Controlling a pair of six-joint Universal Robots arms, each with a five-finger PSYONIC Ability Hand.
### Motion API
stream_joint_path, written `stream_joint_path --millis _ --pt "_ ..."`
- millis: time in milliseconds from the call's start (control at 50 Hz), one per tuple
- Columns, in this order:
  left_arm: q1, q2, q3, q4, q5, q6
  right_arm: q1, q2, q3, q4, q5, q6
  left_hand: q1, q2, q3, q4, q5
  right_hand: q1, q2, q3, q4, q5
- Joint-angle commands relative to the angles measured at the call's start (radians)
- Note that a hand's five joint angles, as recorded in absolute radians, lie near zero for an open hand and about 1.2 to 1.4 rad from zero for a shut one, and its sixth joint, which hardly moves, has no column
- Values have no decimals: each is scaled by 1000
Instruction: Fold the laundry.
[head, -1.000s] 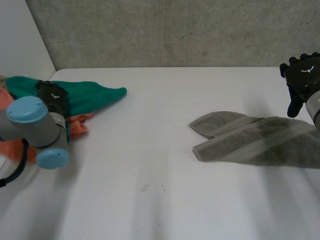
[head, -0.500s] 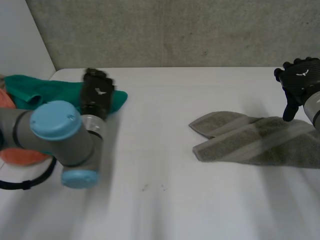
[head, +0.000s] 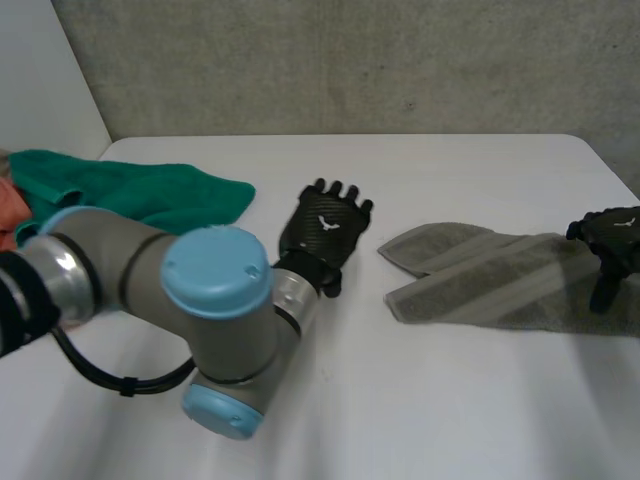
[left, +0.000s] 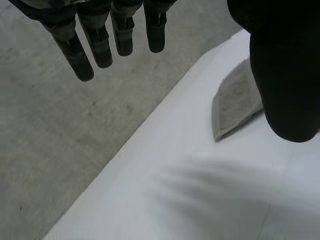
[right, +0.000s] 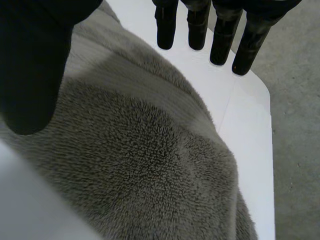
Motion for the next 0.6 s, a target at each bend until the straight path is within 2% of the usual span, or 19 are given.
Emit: stream_joint_path --millis 20,80,200,340,420,500,600 --pt "98 112 -99 -8 0 -56 4 80 -6 -133 0 6 -29 -21 -32 -22 -27 728 711 714 698 696" --pt "111 156 -135 -8 0 -59 6 91 -19 -132 3 0 -32 -24 -35 -25 -30 1185 1168 1172 1155 1153" --pt "182 247 -205 -6 3 -59 54 71 -24 -132 1 9 -35 -27 -38 -28 -33 1186 1170 1173 1156 1154" --pt "271 360 -244 -6 3 -59 323 -27 -20 -141 -25 40 -44 -35 -46 -36 -42 1186 1170 1173 1156 1154" --pt "331 425 -251 -6 2 -61 470 -65 -20 -142 -69 72 -44 -36 -46 -36 -42 1186 1170 1173 1156 1154" --pt "369 477 -259 -5 2 -74 605 -58 -27 -148 -103 112 -44 -36 -46 -36 -42 1186 1170 1173 1156 1154" --pt "371 491 -261 -6 2 -94 748 14 -36 -219 -115 164 -44 -36 -46 -36 -42 1186 1170 1173 1156 1154"
